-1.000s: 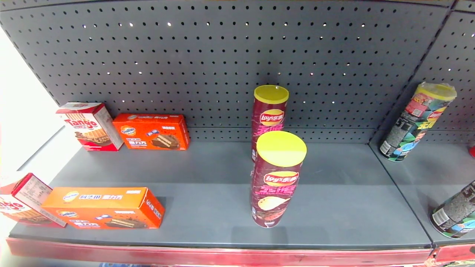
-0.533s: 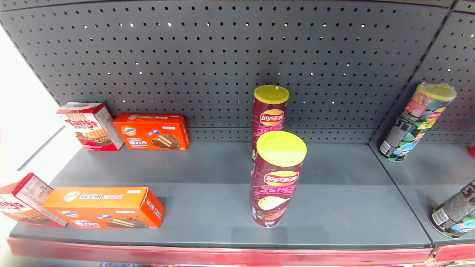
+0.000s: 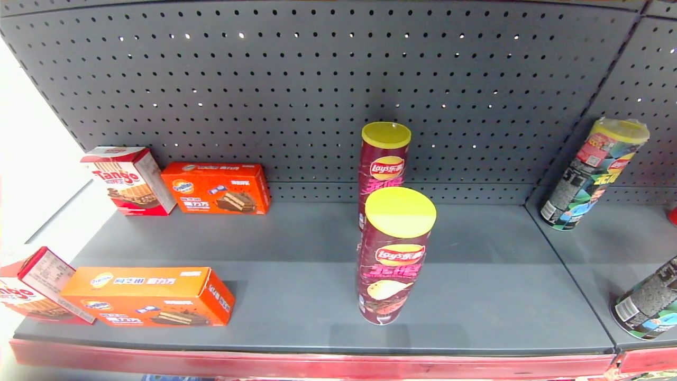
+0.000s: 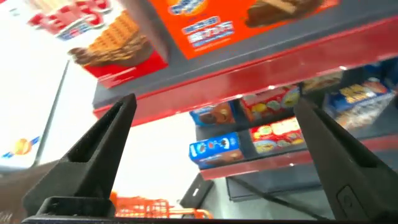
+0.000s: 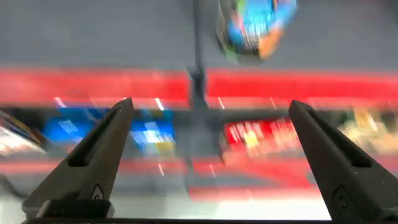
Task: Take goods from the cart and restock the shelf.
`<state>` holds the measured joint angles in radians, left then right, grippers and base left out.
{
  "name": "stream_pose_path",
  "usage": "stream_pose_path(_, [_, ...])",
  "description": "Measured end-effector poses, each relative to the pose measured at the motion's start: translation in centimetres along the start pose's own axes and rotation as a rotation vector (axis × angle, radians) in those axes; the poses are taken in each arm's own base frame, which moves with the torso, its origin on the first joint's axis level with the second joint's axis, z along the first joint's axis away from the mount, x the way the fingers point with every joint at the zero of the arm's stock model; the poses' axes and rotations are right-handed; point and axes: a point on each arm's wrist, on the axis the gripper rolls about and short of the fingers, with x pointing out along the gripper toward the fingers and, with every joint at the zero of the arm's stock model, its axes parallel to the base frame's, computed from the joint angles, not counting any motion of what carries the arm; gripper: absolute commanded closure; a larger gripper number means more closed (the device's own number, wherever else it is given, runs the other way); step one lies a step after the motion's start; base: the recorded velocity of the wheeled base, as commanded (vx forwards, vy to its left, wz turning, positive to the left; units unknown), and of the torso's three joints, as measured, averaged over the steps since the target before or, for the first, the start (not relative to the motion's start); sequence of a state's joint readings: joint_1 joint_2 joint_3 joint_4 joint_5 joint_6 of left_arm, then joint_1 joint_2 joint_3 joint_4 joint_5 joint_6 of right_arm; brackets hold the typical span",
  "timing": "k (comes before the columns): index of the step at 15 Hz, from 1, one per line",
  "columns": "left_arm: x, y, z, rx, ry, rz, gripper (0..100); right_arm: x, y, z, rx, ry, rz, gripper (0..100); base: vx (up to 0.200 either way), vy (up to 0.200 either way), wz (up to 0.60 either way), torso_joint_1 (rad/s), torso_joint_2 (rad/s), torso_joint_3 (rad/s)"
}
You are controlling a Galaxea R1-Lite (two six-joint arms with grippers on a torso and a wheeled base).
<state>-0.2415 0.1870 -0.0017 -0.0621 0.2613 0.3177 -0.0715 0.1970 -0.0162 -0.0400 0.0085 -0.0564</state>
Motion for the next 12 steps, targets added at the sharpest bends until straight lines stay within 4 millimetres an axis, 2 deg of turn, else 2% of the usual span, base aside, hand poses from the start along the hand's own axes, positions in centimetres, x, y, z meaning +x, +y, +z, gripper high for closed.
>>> stream_pose_path(2, [-0.3,0.0,-0.1,-0.014,-0.022,0.043,0,-0.4,0.2,-0.2,0.041,-0.069,0.025,0,0.0,0.0,0.0,0.0,0.0,0.0])
stream_pose_path(4, [-0.5,0.0,-0.2,-0.024,-0.043,0.061,0,-0.5,0.0,-0.4,0.072,-0.053,-0.153,0,0.0,0.0,0.0,0.0,0.0,0.0])
stream_pose_path(5, [-0.6,0.0,-0.2,-0.025,-0.051,0.065,0,-0.5,0.1,-0.6,0.086,-0.041,-0.189,0,0.0,0.0,0.0,0.0,0.0,0.0])
stream_pose_path(8, [-0.7,0.0,-0.2,-0.033,-0.061,0.069,0,-0.6,0.3,-1.0,0.075,-0.036,-0.078,0,0.0,0.0,0.0,0.0,0.0,0.0])
stream_pose_path(12, [-0.7,0.0,-0.2,-0.058,-0.065,0.07,0,-0.7,0.2,-1.1,0.071,-0.041,-0.048,0,0.0,0.0,0.0,0.0,0.0,0.0])
